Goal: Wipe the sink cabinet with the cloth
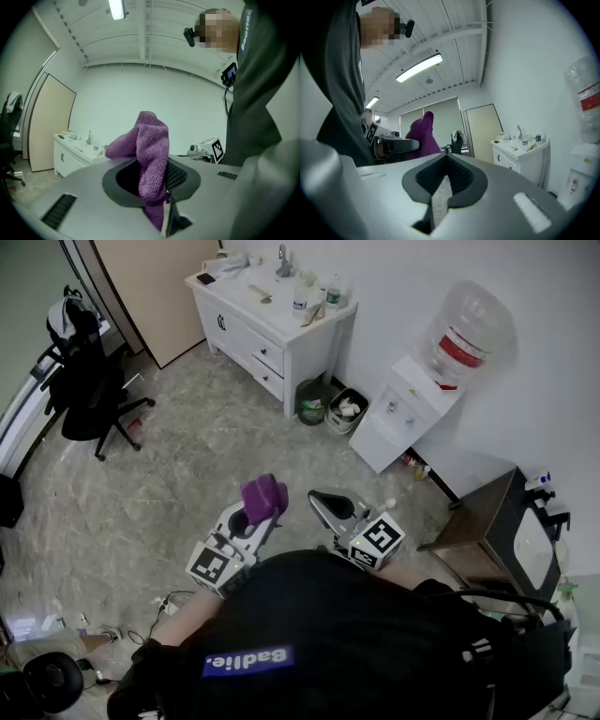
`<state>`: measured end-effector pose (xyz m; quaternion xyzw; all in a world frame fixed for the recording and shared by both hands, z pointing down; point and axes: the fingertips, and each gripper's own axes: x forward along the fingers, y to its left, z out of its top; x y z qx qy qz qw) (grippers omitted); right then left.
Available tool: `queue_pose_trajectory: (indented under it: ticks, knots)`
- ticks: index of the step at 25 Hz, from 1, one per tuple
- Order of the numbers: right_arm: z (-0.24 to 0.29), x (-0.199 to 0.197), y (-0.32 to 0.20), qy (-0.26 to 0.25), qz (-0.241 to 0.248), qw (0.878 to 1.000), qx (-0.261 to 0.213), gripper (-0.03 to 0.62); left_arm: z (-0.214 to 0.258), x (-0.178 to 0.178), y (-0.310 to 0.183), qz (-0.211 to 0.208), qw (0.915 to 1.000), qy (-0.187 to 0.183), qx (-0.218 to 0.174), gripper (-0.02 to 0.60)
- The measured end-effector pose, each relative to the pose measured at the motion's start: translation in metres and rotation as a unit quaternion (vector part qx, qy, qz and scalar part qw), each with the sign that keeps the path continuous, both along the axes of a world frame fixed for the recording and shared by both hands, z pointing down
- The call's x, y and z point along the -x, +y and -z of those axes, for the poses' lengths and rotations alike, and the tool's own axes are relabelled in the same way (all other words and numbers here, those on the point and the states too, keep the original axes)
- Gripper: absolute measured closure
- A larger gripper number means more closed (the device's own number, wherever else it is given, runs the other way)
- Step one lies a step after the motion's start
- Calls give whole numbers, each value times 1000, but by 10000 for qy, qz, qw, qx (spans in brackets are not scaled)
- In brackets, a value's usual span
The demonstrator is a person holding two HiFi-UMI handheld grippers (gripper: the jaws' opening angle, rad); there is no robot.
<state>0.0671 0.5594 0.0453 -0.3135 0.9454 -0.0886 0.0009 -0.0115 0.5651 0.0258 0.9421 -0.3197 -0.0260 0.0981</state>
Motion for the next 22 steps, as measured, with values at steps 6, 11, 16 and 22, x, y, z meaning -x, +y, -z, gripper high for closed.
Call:
queue_pose_trajectory:
  ticks: [6, 11, 16, 22]
  knots:
    - [-2, -1, -1, -26, -31, 10000, 4, 597, -1, 1, -1, 42, 10000, 15, 21, 497]
    - [-3, -3, -2, -25, -13, 10000, 0, 597, -4, -1, -2, 56, 10000, 26, 54, 497]
    - [-4, -10, -9, -108, 51, 9999, 33, 597, -3, -10, -8, 52, 9999, -12, 124, 497]
    - [-2, -24, -19, -187, 156, 9997, 44, 597, -3, -24, -20, 192, 9998, -20, 71, 497]
